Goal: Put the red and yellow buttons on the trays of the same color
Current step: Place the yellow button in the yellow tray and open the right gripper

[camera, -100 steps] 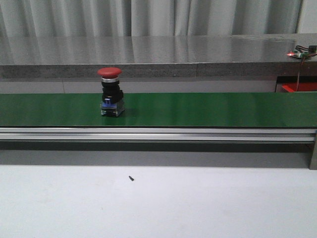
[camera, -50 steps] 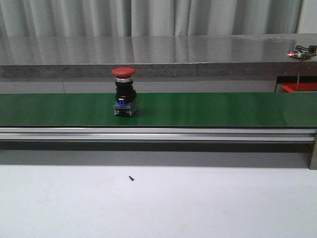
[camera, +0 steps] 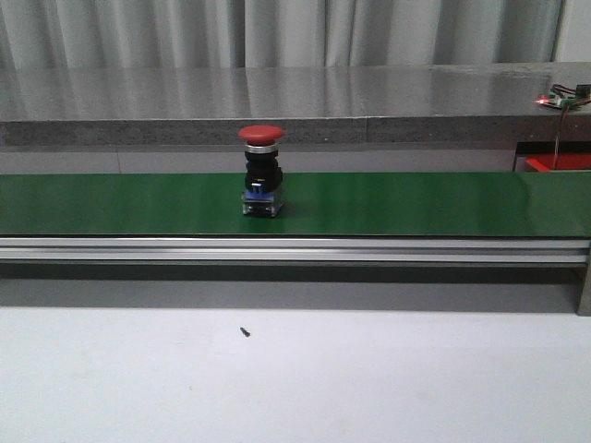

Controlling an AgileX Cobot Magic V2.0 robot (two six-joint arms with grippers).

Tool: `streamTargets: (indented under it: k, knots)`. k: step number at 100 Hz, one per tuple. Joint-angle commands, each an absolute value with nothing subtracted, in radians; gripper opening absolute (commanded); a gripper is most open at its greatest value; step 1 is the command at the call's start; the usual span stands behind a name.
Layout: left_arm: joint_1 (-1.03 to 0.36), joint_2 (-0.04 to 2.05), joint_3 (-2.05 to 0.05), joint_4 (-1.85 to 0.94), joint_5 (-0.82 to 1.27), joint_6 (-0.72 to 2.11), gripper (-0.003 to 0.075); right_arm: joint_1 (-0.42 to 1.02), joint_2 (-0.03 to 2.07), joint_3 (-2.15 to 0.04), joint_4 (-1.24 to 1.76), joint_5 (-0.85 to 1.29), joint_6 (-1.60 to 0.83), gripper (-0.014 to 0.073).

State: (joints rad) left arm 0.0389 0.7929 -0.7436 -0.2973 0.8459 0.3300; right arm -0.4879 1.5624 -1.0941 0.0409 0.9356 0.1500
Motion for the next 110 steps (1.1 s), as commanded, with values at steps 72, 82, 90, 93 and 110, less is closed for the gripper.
streamTargets:
  k: [72, 82, 90, 93, 110]
  knots:
    - [0.031, 0.787, -0.768, -0.318, 0.805, 0.332, -0.0020, -0.529, 1.690, -1.114, 0.030, 0.826, 0.203, 0.0452]
    - [0.031, 0.787, -0.768, -0.318, 0.805, 0.332, -0.0020, -0.529, 1.689, -1.114, 0.030, 0.834, 0.203, 0.0468]
    - [0.031, 0.787, -0.768, -0.318, 0.805, 0.332, -0.0020, -0.529, 1.681, -1.114, 0.030, 0.842, 0.203, 0.0468]
    - [0.031, 0.787, -0.768, -0.318, 0.805, 0.332, -0.0020, -0.529, 1.676, -1.114, 0.030, 0.845, 0.203, 0.0468]
    - [0.031, 0.787, -0.768, -0.318, 0.805, 0.332, -0.0020, -0.529, 1.620, -1.114, 0.020, 0.848, 0.203, 0.0468]
